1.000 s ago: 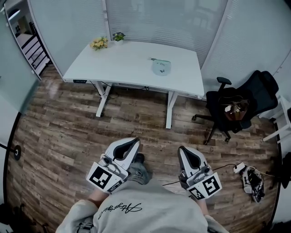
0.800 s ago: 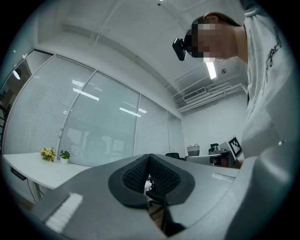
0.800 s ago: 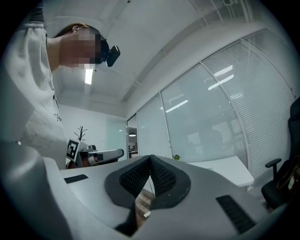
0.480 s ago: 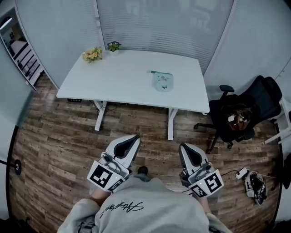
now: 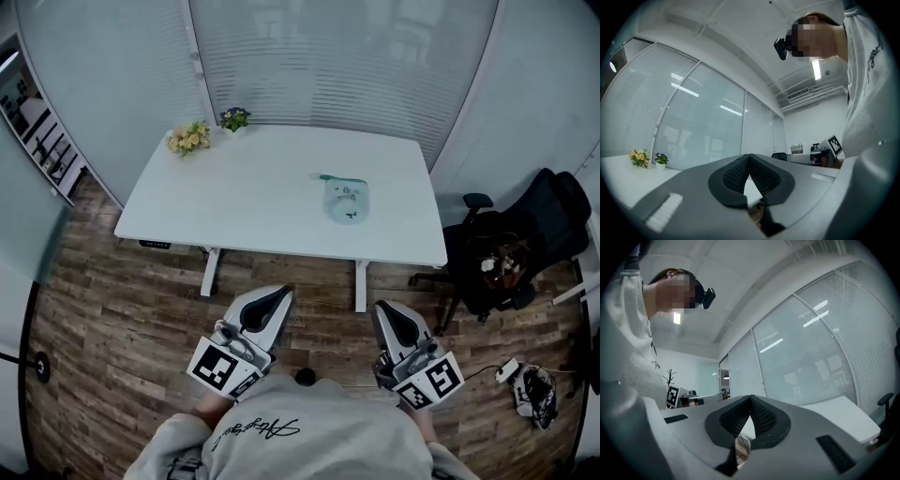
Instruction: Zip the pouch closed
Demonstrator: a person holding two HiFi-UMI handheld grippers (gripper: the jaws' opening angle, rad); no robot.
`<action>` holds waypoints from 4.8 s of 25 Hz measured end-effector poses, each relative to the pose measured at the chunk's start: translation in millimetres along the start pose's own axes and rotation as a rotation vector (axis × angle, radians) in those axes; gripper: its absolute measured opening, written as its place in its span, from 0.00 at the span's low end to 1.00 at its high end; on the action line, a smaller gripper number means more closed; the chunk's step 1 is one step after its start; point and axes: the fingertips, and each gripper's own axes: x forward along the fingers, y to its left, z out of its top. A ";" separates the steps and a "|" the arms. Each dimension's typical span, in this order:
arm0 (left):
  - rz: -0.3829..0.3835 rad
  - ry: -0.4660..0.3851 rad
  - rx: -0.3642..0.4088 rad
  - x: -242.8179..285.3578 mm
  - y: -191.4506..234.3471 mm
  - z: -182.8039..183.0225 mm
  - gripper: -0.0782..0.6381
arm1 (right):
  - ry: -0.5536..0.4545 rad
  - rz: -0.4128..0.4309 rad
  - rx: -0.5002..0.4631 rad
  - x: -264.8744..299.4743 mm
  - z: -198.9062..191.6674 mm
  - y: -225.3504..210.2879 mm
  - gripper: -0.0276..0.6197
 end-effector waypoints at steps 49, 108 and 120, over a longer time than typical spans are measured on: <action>-0.059 0.044 -0.056 32.6 25.1 -28.9 0.11 | 0.023 -0.093 -0.047 11.2 -10.8 -30.1 0.05; 0.156 0.070 -0.013 327.5 204.5 -70.4 0.11 | 0.078 0.107 0.005 214.2 -4.2 -347.5 0.05; 0.109 0.068 -0.041 327.9 230.5 -67.8 0.11 | 0.086 0.031 -0.020 240.3 -4.3 -351.3 0.05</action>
